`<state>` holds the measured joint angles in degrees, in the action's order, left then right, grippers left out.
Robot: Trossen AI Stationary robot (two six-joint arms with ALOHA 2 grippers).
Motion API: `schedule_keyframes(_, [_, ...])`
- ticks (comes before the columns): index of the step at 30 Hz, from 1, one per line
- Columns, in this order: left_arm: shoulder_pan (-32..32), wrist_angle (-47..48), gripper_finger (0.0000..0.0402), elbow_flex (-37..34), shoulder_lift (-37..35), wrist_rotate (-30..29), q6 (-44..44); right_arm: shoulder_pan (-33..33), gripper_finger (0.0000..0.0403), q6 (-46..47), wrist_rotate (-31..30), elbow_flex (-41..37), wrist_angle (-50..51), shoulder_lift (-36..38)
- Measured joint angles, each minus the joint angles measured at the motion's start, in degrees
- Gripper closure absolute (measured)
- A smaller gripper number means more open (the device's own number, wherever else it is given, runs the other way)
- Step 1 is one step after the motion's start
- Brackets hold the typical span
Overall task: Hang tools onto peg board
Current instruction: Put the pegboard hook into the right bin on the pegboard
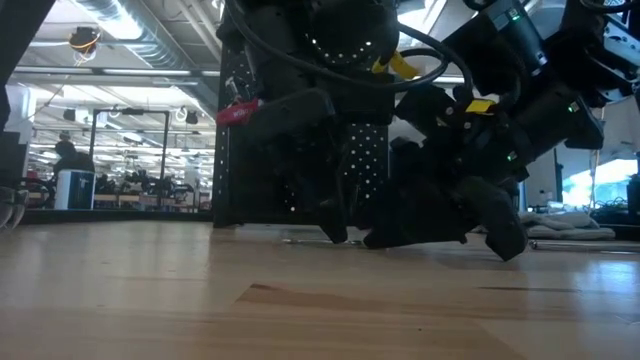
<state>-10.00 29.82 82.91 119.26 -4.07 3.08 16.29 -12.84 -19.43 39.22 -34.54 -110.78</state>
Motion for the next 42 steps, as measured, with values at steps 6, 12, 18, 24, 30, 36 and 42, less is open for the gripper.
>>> schedule_keyframes(6, [0.1,0.2,0.0401,-0.1,-0.6,-0.5,0.6,0.8,0.0229,-0.8,2.0,0.0,-0.6,0.0])
schedule_keyframes(12, [0.2,-3.0,0.0401,0.3,-2.1,-0.9,0.7,1.6,0.0229,-2.6,3.6,0.3,-2.6,-0.2])
schedule_keyframes(18, [0.2,-1.9,0.0401,0.4,-2.6,-0.8,1.2,1.6,0.0229,-2.6,0.9,0.3,-2.2,-0.1])
schedule_keyframes(24, [-0.5,5.4,0.0401,0.3,-3.2,-0.7,2.8,2.4,0.0229,0.2,-0.4,0.2,-0.2,1.0])
schedule_keyframes(30, [-0.6,4.5,0.0368,0.3,-3.3,-0.6,1.6,3.4,0.0229,2.0,-5.0,0.0,5.1,6.0])
schedule_keyframes(36, [-0.4,3.8,0.0302,-2.1,-3.2,-0.6,-4.2,3.7,0.0229,6.8,-5.5,0.1,11.6,8.8])
schedule_keyframes(42, [-0.3,-2.2,0.028,-5.6,-3.0,-0.9,-6.8,3.7,0.0229,9.2,-5.5,0.1,13.8,9.0])
